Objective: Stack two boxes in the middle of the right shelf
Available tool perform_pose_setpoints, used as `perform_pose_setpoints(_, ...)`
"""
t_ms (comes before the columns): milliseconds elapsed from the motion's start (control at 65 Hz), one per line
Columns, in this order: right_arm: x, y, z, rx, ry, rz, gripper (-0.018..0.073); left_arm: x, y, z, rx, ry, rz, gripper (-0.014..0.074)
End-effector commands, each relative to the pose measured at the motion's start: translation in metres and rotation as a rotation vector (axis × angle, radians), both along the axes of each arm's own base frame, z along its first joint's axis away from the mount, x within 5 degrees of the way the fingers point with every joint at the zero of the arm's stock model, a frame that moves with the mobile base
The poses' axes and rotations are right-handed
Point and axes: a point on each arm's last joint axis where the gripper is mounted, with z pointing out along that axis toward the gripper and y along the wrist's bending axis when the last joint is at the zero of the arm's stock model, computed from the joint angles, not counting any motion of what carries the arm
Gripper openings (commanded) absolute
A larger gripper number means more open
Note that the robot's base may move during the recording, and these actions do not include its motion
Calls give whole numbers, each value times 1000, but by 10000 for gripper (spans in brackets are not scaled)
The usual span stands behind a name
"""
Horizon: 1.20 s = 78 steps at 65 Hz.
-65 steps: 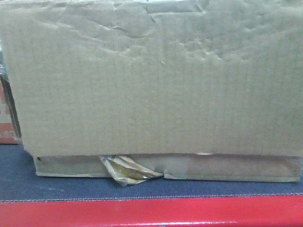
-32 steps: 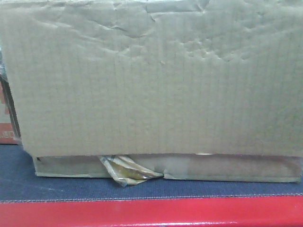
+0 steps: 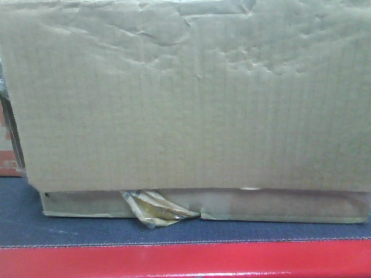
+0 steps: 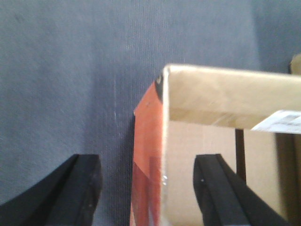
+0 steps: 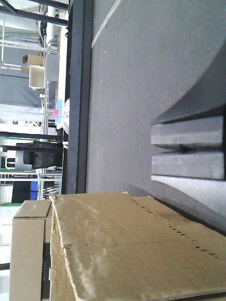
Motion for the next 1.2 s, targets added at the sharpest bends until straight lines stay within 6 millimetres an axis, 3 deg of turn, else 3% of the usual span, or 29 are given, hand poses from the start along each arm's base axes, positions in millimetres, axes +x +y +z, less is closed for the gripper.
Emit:
perform_pose_setpoints(0,0,0,2,-1,-27,-6,-160,5,1,-3,-6,9,-5,336)
perform_pose_setpoints(354,0,0,2,-1,-27,-6,-160,13,-7,-21,68,87,-67,230)
perform_pose_setpoints(462,0,0,2,-1,-27,-6,-160,13,-13,-22,103,101,-95,88)
perform_pose_setpoints(554,0,0,2,-1,-27,-6,-160,13,-15,-20,78,99,-91,-101)
perform_pose_setpoints(646,0,0,2,-1,-27,-6,-160,14,-18,-11,29,97,-92,-111)
perform_pose_setpoints(800,0,0,2,-1,-27,-6,-160,19,-14,20,15,36,15,-111)
perform_pose_setpoints(954,0,0,2,-1,-27,-6,-160,20,1,75,25,-110,190,-111)
perform_pose_setpoints(1077,0,0,2,-1,-27,-6,-160,15,0,118,9,-222,244,-111)
perform_pose_setpoints(1185,0,0,2,-1,-27,-6,-160,6,-14,155,-9,-310,250,-111)
